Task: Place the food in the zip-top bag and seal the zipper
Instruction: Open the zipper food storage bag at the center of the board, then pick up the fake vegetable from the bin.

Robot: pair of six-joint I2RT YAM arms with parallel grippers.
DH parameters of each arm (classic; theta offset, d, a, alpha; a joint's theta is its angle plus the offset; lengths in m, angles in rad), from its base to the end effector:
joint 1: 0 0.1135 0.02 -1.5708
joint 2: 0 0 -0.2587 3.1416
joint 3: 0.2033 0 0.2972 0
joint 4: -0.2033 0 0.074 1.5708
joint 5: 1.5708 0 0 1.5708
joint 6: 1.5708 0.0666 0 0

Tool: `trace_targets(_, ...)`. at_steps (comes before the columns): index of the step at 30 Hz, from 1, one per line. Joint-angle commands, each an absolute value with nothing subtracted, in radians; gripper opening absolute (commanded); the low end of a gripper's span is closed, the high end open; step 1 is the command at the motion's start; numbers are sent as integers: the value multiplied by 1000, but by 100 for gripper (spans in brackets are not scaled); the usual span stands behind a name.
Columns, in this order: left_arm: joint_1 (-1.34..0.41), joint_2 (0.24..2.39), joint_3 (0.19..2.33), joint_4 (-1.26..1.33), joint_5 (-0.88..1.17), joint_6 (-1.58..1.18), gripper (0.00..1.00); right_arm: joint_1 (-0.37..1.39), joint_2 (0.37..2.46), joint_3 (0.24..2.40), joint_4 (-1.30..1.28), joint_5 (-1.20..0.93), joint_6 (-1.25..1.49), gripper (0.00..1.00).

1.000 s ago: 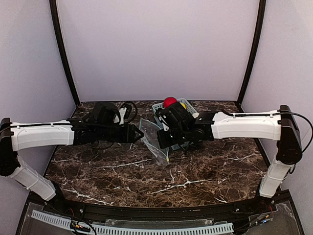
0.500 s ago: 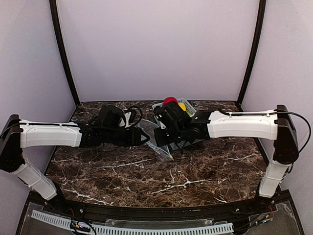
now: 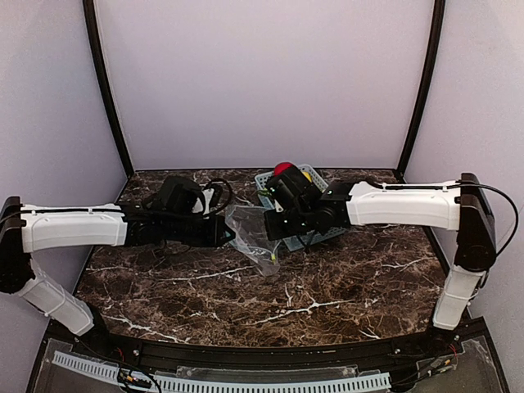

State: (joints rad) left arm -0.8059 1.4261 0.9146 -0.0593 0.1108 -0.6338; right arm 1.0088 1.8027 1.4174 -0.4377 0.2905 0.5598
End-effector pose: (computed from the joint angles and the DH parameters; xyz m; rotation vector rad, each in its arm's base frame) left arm 0.2605 -0.2820 0.2036 0.2664 2.2797 -0.9219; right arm 0.2642 0.3837 0.2104 -0.3974 2.3554 0.4140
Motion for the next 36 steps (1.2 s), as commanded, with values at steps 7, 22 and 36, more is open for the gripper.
trace_targets(7,-691,1433,1098,-356,256,-415,1,936,1860,1460,-361,107,530,0)
trace_targets(22,-556,1570,1228,-451,291,-204,1,911,1515,1262,-264,-169,395,99)
trace_targets(36,-538,1548,1214,-454,313,-145,1,477,1427,1058,-347,-185,460,99)
